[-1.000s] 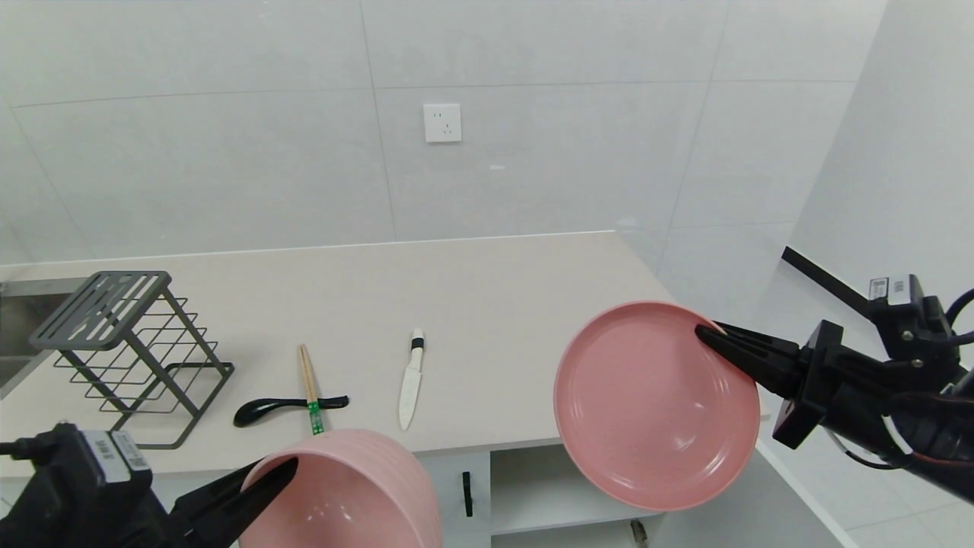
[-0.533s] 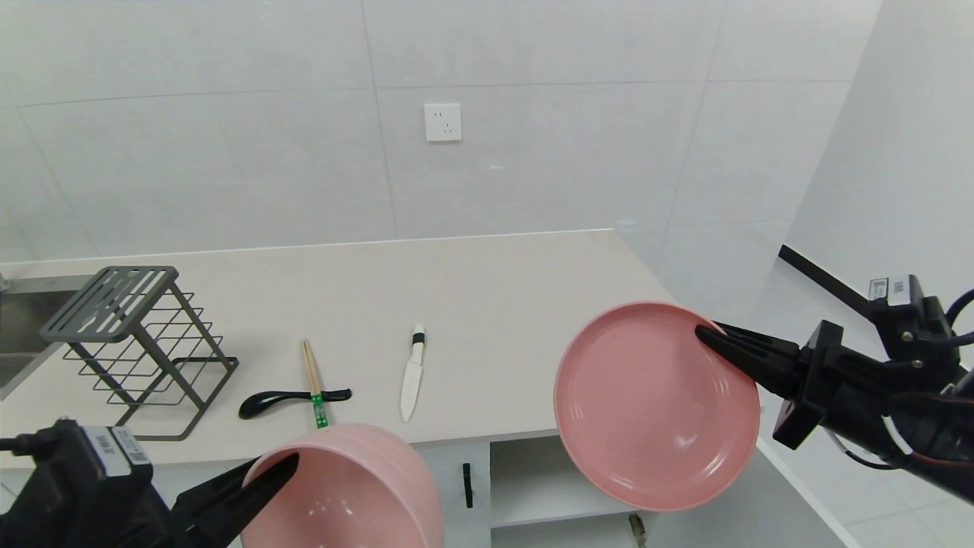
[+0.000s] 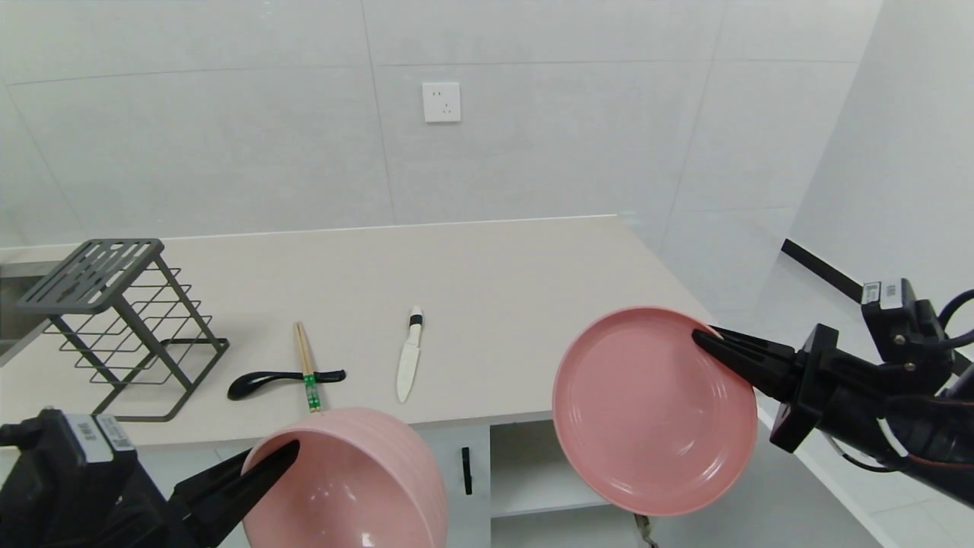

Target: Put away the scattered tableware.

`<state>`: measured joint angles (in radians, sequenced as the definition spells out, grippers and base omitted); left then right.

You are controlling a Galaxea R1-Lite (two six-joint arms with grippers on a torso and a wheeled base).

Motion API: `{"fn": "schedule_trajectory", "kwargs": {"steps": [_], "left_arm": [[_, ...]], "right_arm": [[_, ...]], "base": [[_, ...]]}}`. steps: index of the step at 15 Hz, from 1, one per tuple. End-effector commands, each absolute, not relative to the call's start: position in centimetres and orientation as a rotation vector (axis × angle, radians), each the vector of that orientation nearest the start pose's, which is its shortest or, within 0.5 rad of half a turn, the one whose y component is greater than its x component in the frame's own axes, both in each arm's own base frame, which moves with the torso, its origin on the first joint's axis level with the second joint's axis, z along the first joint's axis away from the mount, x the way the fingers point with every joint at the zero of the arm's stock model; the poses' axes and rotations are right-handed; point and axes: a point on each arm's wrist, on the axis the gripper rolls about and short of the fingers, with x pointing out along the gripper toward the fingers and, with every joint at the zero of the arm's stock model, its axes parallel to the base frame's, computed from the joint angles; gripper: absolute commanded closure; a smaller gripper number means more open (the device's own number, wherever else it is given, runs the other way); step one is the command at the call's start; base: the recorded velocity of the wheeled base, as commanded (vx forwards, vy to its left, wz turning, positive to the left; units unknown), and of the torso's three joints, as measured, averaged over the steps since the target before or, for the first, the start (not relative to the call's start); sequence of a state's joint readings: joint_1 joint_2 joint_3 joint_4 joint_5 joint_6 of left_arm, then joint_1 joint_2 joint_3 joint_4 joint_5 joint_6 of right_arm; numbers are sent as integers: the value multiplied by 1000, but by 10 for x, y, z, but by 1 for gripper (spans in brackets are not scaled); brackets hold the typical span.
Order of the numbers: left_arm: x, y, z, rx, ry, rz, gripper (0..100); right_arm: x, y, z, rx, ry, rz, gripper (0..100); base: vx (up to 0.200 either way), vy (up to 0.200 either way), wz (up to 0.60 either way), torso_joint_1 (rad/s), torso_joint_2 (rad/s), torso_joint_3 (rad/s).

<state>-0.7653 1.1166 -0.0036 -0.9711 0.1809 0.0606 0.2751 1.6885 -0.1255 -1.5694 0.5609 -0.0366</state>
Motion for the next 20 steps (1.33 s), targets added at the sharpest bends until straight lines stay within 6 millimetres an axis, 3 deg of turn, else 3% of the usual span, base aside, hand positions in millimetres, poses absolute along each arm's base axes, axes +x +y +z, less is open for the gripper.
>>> {"fn": "schedule_trajectory", "kwargs": {"steps": [1, 17, 20], "left_arm": [[85, -76, 131, 126, 116, -587, 100], [86, -79, 128, 82, 156, -598, 100], [87, -79, 128, 84, 159, -598, 100]], "right_arm": [[200, 69, 124, -35, -20, 837, 100], [202, 70, 121, -39, -7, 838, 100], [205, 70, 111, -103, 7, 838, 100]], "base": [[0, 0, 0, -232, 535, 295], [0, 0, 0, -189, 517, 326], [0, 0, 0, -126, 469, 342]]}}
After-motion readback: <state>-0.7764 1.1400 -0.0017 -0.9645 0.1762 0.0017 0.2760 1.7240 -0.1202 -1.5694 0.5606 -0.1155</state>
